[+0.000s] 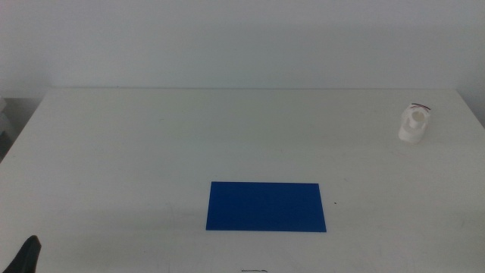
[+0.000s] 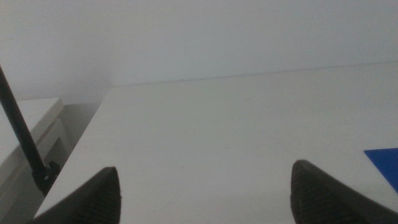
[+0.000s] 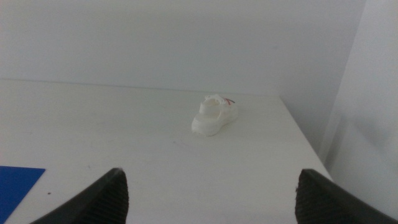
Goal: Use one arm to grab the shoe from the table and place it on the mat.
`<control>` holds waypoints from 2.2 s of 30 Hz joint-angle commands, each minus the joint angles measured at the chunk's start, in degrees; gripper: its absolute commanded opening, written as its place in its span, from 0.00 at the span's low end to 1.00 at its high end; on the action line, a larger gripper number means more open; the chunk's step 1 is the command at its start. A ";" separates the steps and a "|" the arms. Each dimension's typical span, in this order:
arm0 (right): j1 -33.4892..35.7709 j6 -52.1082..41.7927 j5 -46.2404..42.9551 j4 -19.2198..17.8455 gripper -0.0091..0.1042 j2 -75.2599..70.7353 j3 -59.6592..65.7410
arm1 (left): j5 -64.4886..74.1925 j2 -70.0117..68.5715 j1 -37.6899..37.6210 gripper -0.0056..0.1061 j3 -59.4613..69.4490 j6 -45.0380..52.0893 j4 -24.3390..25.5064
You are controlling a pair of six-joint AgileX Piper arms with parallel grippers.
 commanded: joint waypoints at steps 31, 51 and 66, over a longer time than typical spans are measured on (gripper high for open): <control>0.15 7.47 5.91 15.69 0.91 54.22 -44.35 | -4.76 -1.08 -0.15 0.89 -0.19 -0.84 -0.49; 0.15 20.53 34.42 3.25 0.91 94.55 -84.63 | -4.76 -1.08 -0.15 0.89 -0.19 -0.84 -0.49; 0.15 36.03 46.79 -8.73 0.91 123.27 -117.61 | -4.76 -1.08 -0.15 0.89 -0.19 -0.84 -0.49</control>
